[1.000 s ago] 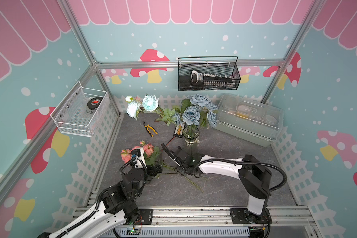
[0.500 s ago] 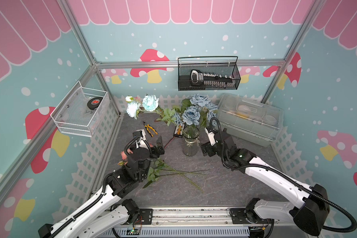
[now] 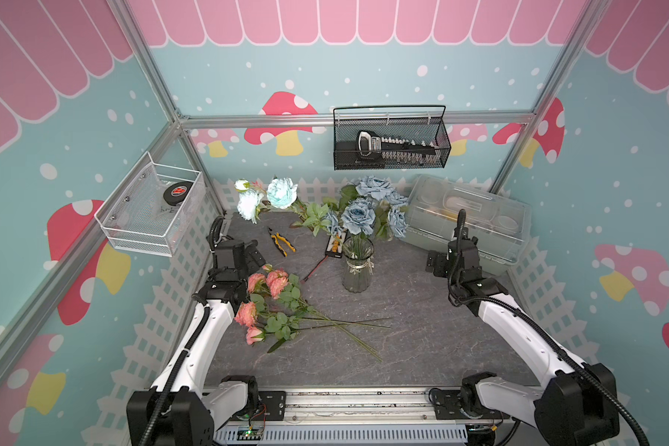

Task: Pick out pink flowers from the vase
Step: Reset both arms

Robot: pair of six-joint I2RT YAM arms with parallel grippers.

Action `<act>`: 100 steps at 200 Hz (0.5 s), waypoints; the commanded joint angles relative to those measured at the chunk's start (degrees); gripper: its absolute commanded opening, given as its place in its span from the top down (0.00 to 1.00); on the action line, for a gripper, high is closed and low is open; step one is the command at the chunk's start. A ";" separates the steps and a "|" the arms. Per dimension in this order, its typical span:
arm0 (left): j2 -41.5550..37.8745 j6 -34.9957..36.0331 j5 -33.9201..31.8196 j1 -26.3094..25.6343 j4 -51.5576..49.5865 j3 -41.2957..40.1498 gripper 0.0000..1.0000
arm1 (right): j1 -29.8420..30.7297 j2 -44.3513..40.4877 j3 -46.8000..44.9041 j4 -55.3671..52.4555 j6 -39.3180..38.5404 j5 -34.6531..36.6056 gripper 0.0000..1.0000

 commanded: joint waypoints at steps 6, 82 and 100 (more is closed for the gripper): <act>4.94 5.71 -2.11 0.91 6.37 1.51 0.01 | -4.08 3.97 -1.35 8.10 1.91 3.55 0.01; 15.01 11.84 -6.00 4.03 27.81 -7.99 0.01 | -7.30 10.54 -8.82 26.04 -10.74 10.38 0.01; 12.66 10.44 -3.67 4.77 37.21 -13.05 0.01 | -7.85 11.19 -10.03 28.35 -10.70 11.47 0.01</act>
